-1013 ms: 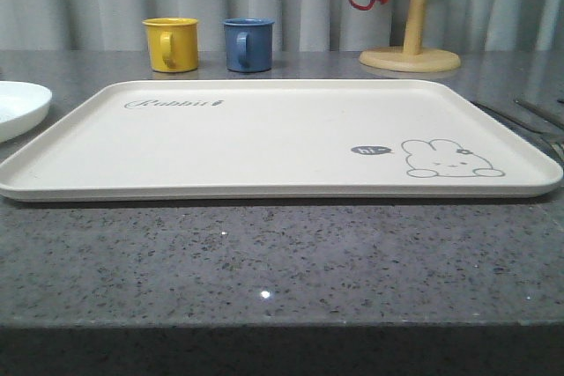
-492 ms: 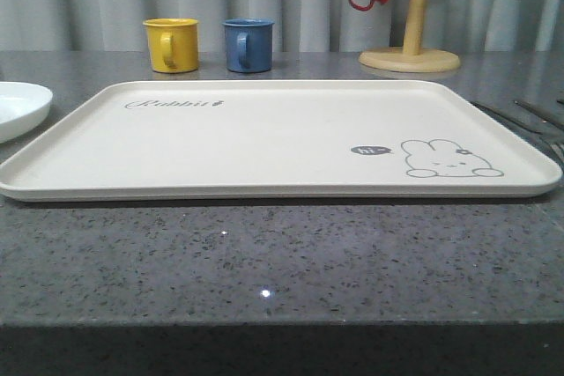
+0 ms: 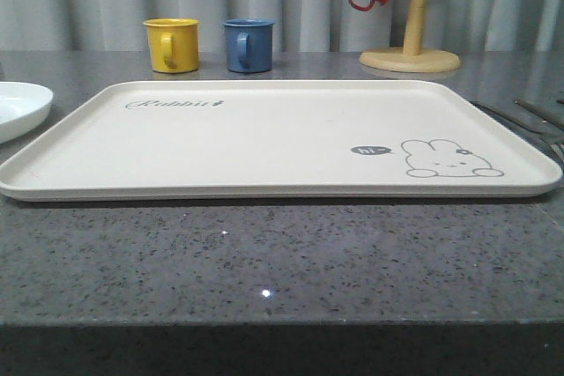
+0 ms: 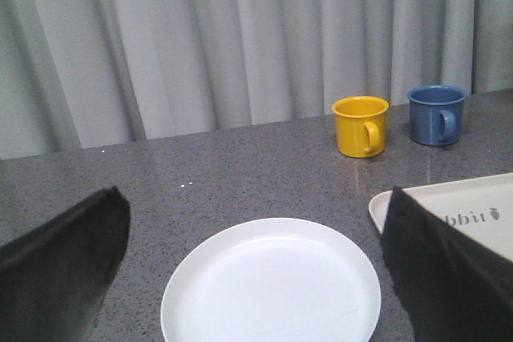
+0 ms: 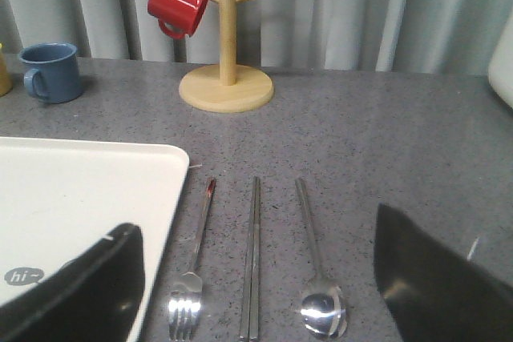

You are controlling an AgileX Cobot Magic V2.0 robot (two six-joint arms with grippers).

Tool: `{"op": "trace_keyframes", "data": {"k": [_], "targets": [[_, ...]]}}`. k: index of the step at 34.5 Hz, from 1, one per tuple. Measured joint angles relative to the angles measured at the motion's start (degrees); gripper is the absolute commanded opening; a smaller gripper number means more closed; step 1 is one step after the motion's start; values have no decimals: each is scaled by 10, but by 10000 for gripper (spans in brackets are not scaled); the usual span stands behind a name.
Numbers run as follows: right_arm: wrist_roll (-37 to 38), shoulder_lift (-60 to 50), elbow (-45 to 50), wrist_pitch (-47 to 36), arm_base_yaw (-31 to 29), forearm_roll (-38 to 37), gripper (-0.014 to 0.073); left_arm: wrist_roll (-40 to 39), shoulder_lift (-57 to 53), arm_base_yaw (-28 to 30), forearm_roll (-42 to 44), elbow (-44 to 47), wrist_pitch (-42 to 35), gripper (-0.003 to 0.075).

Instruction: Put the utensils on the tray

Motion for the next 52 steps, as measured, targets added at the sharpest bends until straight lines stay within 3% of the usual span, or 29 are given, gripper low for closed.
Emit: {"op": "trace_keyframes", "data": {"k": [8, 14, 20, 25, 32, 35, 43, 52], "targets": [[0, 0, 0, 0, 0, 0, 624, 0, 93, -35, -5, -65, 54, 557], [0, 0, 0, 0, 0, 0, 624, 26, 277, -100, 2, -199, 231, 482], [0, 0, 0, 0, 0, 0, 624, 36, 452, -111, 15, -326, 397, 408], [0, 0, 0, 0, 0, 0, 624, 44, 572, -111, 18, -393, 481, 407], [0, 0, 0, 0, 0, 0, 624, 47, 664, -111, 18, -412, 495, 407], [0, 0, 0, 0, 0, 0, 624, 47, 677, -111, 18, -412, 493, 366], [0, 0, 0, 0, 0, 0, 624, 57, 679, -111, 20, -413, 490, -8], [0, 0, 0, 0, 0, 0, 624, 64, 673, -113, 36, -434, 483, -18]]}}
